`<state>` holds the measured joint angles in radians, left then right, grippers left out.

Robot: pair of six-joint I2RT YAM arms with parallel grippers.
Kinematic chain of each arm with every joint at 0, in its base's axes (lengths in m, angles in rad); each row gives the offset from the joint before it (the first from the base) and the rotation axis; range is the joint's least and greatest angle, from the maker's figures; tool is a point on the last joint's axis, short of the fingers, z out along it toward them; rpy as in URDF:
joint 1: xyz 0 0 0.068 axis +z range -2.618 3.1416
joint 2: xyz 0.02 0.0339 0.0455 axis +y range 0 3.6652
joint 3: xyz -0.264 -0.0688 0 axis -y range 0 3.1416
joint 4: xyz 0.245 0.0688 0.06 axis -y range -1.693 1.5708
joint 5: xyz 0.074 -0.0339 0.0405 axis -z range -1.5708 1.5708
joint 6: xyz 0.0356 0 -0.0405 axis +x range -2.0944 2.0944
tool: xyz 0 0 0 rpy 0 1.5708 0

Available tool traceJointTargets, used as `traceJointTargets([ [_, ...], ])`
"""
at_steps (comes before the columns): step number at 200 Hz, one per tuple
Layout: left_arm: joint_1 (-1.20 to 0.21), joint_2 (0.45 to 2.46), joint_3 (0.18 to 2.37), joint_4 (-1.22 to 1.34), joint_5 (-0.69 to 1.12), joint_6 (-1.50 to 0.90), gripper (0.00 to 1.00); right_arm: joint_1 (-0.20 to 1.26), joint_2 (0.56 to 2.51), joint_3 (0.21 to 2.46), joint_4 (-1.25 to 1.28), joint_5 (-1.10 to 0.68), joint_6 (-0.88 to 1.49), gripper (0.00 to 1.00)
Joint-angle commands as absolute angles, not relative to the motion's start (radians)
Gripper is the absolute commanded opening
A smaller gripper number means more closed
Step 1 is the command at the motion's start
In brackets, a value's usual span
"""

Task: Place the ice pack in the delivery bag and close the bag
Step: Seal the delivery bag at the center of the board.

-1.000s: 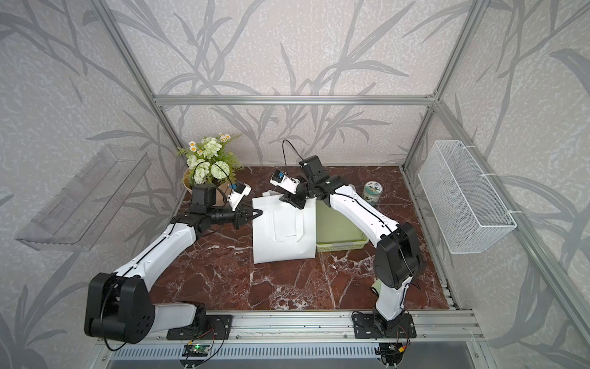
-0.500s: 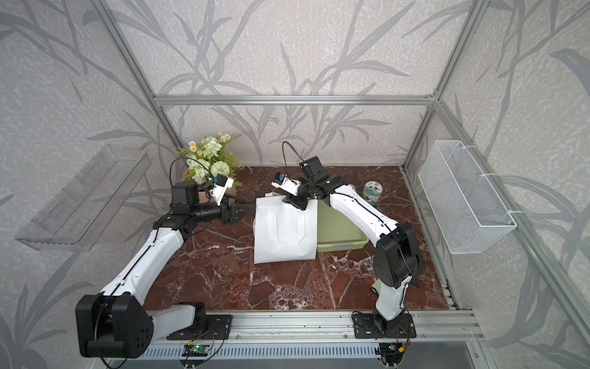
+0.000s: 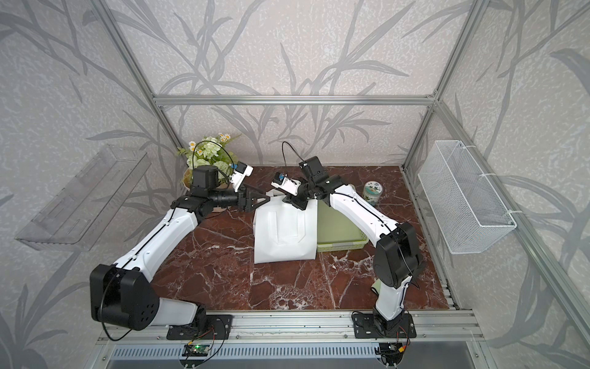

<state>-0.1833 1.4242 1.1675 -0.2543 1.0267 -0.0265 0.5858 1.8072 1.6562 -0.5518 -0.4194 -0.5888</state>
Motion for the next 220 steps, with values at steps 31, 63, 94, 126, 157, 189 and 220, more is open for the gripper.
traceJointTargets([
  [31,-0.194,1.427,1.157,-0.365,1.038,0.089,0.43,0.593,1.793,1.683,-0.583,-0.413,-0.586,0.31],
  [63,-0.193,1.43,1.145,-0.393,1.051,0.134,0.11,0.593,1.762,1.706,-0.631,-0.452,-0.593,0.38],
  [94,-0.192,1.401,1.123,-0.403,1.051,0.207,0.0,0.58,1.726,1.729,-0.738,-0.476,-0.621,0.51],
  [126,-0.189,1.347,1.075,-0.346,1.037,0.277,0.0,0.551,1.709,1.731,-0.876,-0.537,-0.648,0.59],
  [157,-0.188,1.303,1.042,-0.296,1.049,0.329,0.0,0.527,1.709,1.715,-0.958,-0.545,-0.67,0.59],
  [189,-0.175,1.288,1.04,-0.297,1.072,0.372,0.0,0.501,1.719,1.748,-1.065,-0.545,-0.71,0.42],
  [220,-0.15,1.264,1.023,-0.266,1.073,0.382,0.0,0.489,1.72,1.776,-1.18,-0.515,-0.761,0.2],
])
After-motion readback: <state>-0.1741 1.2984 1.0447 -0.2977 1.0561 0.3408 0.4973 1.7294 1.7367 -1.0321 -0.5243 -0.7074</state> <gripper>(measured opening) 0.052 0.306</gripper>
